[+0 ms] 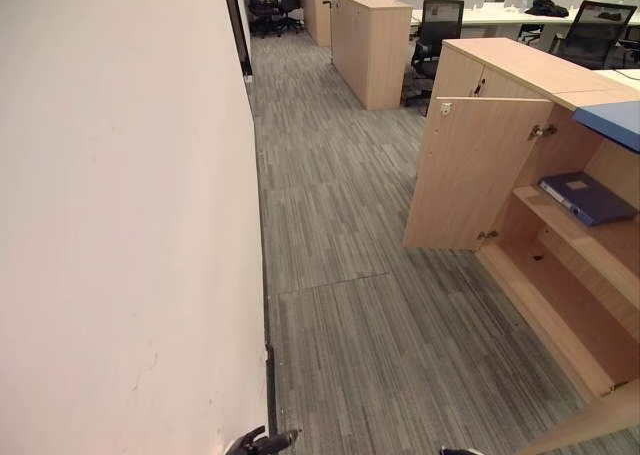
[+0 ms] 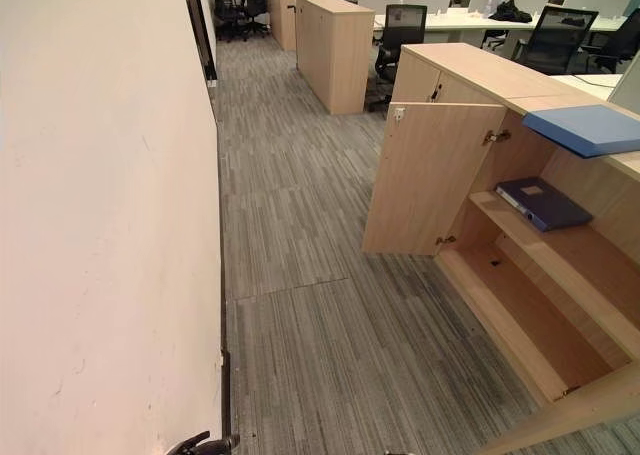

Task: Put the empty folder in the office cabinet

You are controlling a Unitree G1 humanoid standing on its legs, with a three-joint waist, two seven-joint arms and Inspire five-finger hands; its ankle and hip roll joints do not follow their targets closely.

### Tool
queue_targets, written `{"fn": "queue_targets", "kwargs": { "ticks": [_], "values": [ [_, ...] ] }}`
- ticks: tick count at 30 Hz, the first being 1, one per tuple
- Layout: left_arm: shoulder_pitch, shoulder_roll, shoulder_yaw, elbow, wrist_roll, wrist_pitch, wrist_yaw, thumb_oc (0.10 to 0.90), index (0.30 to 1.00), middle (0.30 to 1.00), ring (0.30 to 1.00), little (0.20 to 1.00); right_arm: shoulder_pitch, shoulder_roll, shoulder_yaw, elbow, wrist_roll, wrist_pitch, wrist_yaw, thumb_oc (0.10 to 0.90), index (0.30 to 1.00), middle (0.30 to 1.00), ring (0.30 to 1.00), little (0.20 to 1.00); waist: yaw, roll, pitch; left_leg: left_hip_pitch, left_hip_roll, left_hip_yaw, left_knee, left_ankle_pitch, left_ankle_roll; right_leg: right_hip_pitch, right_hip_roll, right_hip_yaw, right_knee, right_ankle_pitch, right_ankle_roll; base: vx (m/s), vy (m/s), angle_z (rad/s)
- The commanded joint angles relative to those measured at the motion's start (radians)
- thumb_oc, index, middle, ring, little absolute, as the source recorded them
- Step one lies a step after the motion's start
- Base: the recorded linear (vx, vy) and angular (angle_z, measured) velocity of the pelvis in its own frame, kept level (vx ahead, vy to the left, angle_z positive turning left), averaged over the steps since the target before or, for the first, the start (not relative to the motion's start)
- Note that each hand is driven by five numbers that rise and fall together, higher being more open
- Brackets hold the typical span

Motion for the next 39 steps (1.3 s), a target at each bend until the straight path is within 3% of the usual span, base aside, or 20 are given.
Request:
{"fn": "queue_targets", "kwargs": {
  "ticks": [1,17,36,39],
  "values": [
    [-0.02,0.031,0.041,0.02,-0.014,-0.044,0.008,0.8,0.9,0.9,0.9,0.9,-0.033,0.077,0.031,0.055,0.011,-0.011,0.007,0.8,0.9,0.9,0.9,0.9,0.014,-0.072,0.036,0.003,-0.145,0.01,-0.033,-0.032,0.041,0.082,-0.033,-0.132,-0.054,-0.007,0.067,0.0,0.0,0.0],
    [-0.019,0.038,0.074,0.002,-0.089,-0.061,-0.005,0.8,0.9,0.9,0.9,0.9,-0.039,0.088,0.04,0.05,0.029,-0.017,0.006,0.8,0.9,0.9,0.9,0.9,0.019,-0.081,0.038,0.004,-0.145,0.006,-0.033,-0.033,0.039,0.086,-0.029,-0.137,-0.054,-0.009,0.066,0.0,0.0,0.0],
    [-0.01,0.046,0.036,0.101,0.043,-0.015,-0.045,0.8,0.9,0.9,0.9,0.9,-0.037,0.052,0.032,0.079,-0.017,0.002,0.032,0.8,0.9,0.9,0.9,0.9,0.004,-0.06,0.03,0.017,-0.141,0.014,-0.033,-0.038,0.04,0.091,-0.026,-0.127,-0.054,-0.013,0.063,0.0,0.0,0.0],
    [-0.014,0.048,-0.008,0.106,0.133,-0.015,-0.037,0.8,0.9,0.9,0.9,0.9,-0.042,0.047,0.037,0.082,-0.034,0.0,0.026,0.8,0.9,0.9,0.9,0.9,0.001,-0.056,0.03,0.019,-0.14,0.015,-0.033,-0.04,0.04,0.091,-0.026,-0.126,-0.054,-0.015,0.063,0.0,0.0,0.0]
  ]
}}
